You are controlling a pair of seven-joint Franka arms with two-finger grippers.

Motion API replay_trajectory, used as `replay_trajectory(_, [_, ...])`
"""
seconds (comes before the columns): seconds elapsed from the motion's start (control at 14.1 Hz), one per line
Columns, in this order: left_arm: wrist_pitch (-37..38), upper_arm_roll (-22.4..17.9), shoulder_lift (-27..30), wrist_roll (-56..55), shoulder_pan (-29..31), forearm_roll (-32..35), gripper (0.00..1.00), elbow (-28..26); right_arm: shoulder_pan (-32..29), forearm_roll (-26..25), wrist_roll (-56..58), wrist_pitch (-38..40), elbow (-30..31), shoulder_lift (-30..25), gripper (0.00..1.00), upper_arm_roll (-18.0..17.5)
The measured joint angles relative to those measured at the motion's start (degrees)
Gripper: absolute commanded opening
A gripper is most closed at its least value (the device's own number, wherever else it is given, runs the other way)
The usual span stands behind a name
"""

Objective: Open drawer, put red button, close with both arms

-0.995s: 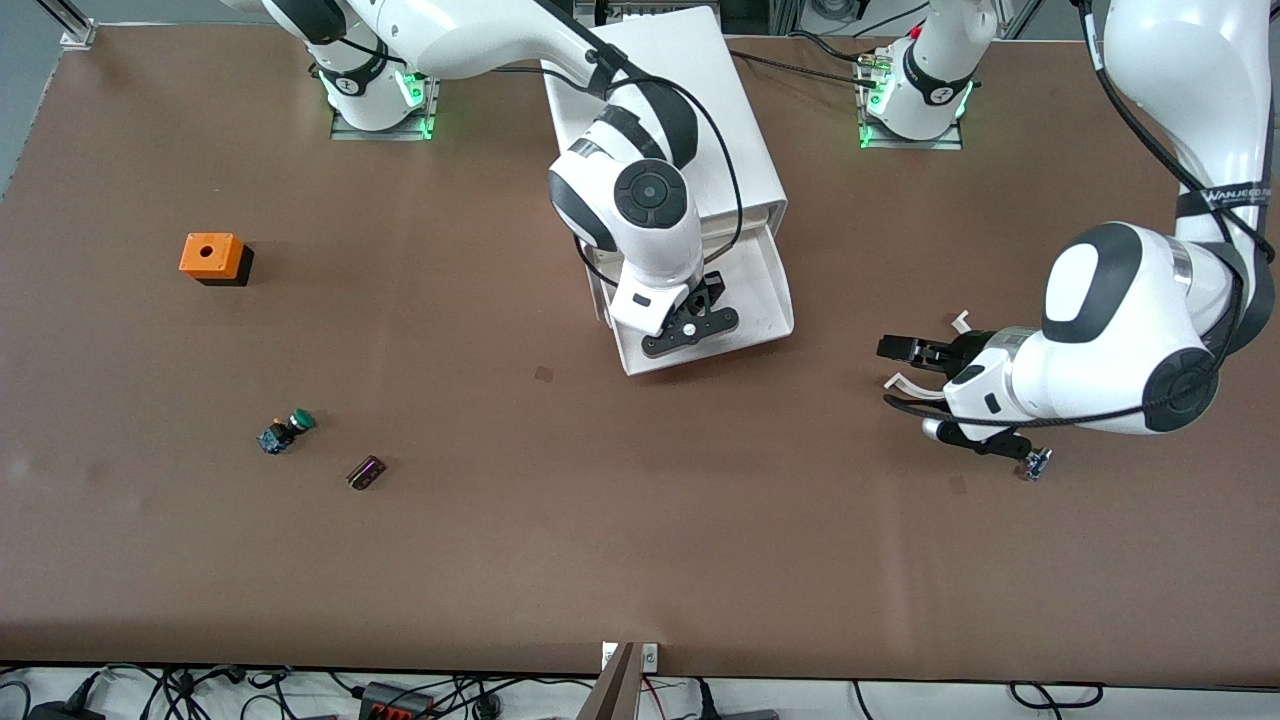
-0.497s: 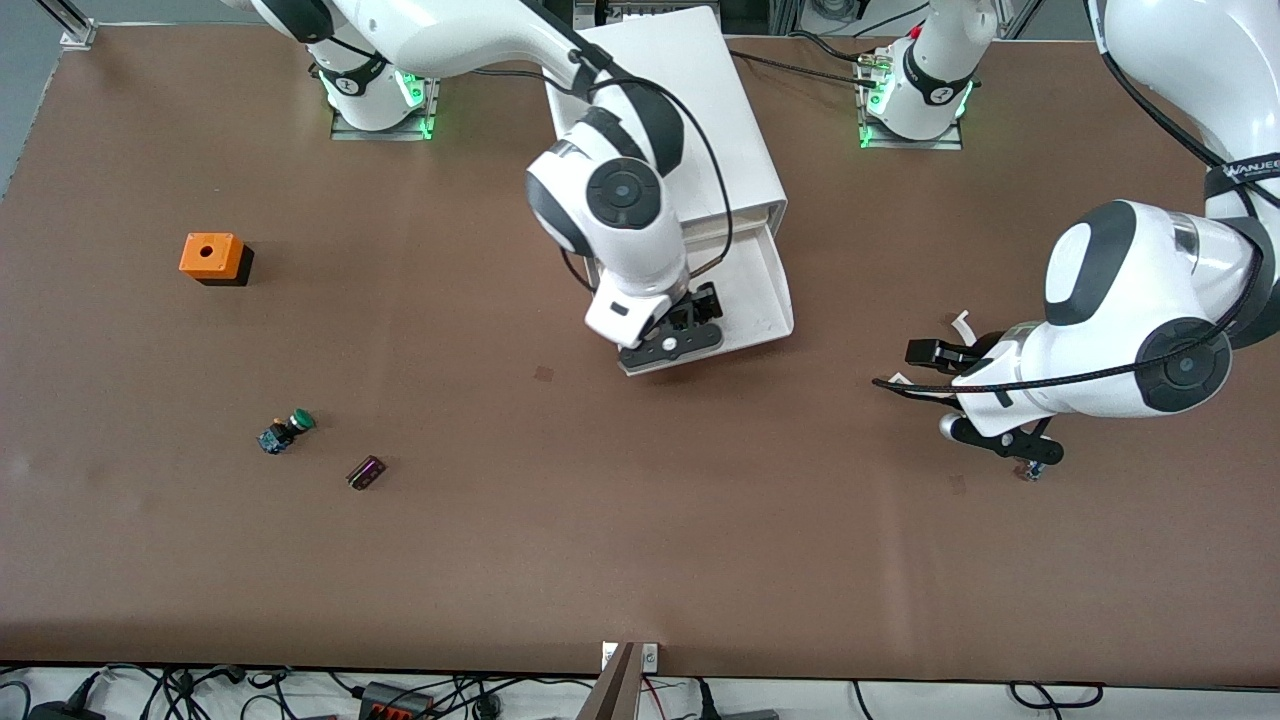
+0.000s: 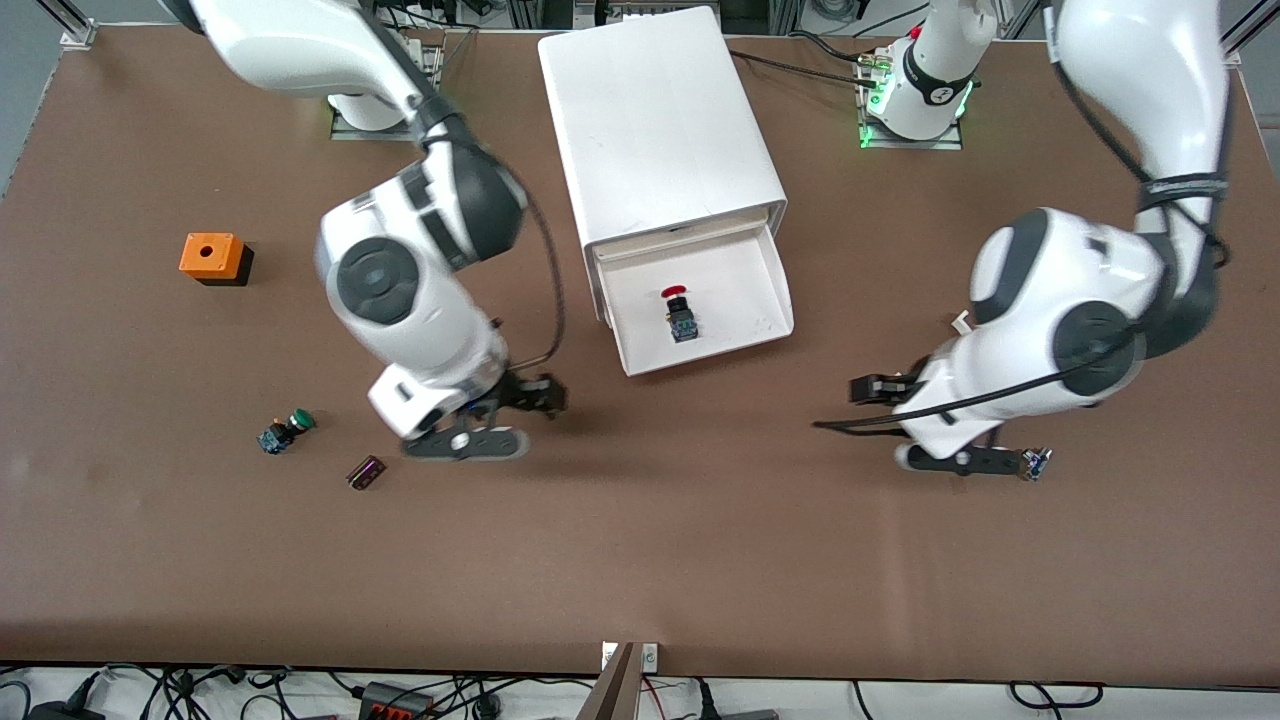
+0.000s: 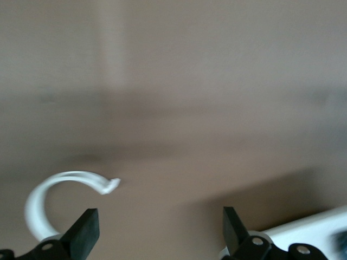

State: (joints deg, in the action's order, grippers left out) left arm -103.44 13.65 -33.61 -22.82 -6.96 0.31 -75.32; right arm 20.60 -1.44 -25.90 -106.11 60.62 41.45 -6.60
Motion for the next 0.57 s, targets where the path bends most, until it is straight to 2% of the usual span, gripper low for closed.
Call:
replay_trajectory(0.28, [-9.49, 0.01, -4.51, -18.49, -8.14, 0.16, 1.00, -0.62, -9.65, -0.07, 8.48, 5.46, 0.01, -0.57, 1.00, 0.24])
replay_trajectory(0.57, [-10.57, 0.02, -6.95, -21.89, -12.02, 0.17, 1.00, -2.09, -17.27, -0.07, 14.60, 8.76, -0.01, -2.79, 1.00, 0.18])
